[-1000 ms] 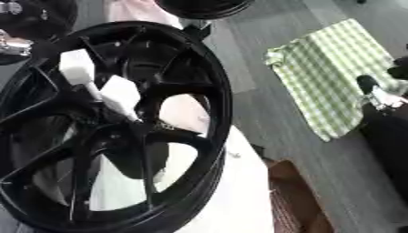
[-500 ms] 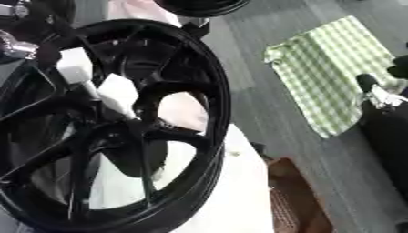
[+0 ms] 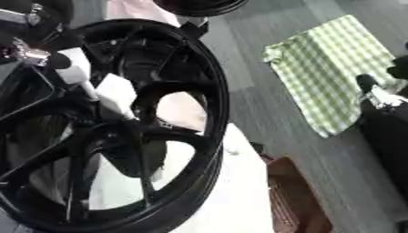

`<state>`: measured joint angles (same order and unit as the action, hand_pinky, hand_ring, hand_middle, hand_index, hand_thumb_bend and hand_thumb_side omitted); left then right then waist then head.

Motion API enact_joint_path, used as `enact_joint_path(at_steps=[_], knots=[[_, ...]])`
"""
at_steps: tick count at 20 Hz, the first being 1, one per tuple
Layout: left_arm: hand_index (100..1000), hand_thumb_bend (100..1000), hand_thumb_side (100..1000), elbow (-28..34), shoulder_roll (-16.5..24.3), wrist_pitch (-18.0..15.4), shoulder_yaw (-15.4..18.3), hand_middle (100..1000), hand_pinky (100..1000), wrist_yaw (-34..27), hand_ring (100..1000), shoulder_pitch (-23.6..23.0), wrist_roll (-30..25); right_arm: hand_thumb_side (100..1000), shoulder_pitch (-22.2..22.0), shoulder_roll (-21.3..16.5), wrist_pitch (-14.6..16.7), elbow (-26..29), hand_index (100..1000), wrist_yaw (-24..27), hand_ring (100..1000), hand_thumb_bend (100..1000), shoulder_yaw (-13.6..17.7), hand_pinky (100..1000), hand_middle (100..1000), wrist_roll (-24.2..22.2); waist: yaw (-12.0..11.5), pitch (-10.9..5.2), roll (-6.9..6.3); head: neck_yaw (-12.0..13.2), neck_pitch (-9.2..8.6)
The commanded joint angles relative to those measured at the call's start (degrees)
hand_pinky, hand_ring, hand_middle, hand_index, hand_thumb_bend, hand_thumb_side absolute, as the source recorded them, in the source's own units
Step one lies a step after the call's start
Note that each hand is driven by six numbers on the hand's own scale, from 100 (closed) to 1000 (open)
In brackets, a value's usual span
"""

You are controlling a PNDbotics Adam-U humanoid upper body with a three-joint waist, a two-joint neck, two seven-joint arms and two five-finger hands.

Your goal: Pull the pin out of the wheel hub.

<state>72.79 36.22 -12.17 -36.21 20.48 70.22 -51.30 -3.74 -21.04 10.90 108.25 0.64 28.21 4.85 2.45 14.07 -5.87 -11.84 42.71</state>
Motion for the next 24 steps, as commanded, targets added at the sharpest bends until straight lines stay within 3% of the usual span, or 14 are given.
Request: enact_joint_path(at_steps=[1,19,24], knots=[[924,452,1000,-0.4,0.6,-1.1,0.2,783,944,0.9,880,1.4,-0.7,243,0.3,-1.0,0.1,0.5,774,-0.3,610,662,0.6,676,578,-0.1,0.1,-0.64,0.34,0.2,-0.30],[860,501,1000,-2.0,-0.8,-3.6,-0.4,675,862,3.2,800,1.6,-0.7,248,0.3,-0.8,0.2,0.3,775,-0.1,611,661,0.7,677,579,-0.4,0.4,-0.51,0.41,0.5,-0.12],[842,462,960,-2.2,-0.8,-3.8,-0.3,635,845,3.6,776,1.4,-0.7,250,0.4,-0.8,0.3,0.2,775,-0.1,611,662,0.6,678,579,-0.5,0.4,-0.52,0.42,0.5,-0.09]])
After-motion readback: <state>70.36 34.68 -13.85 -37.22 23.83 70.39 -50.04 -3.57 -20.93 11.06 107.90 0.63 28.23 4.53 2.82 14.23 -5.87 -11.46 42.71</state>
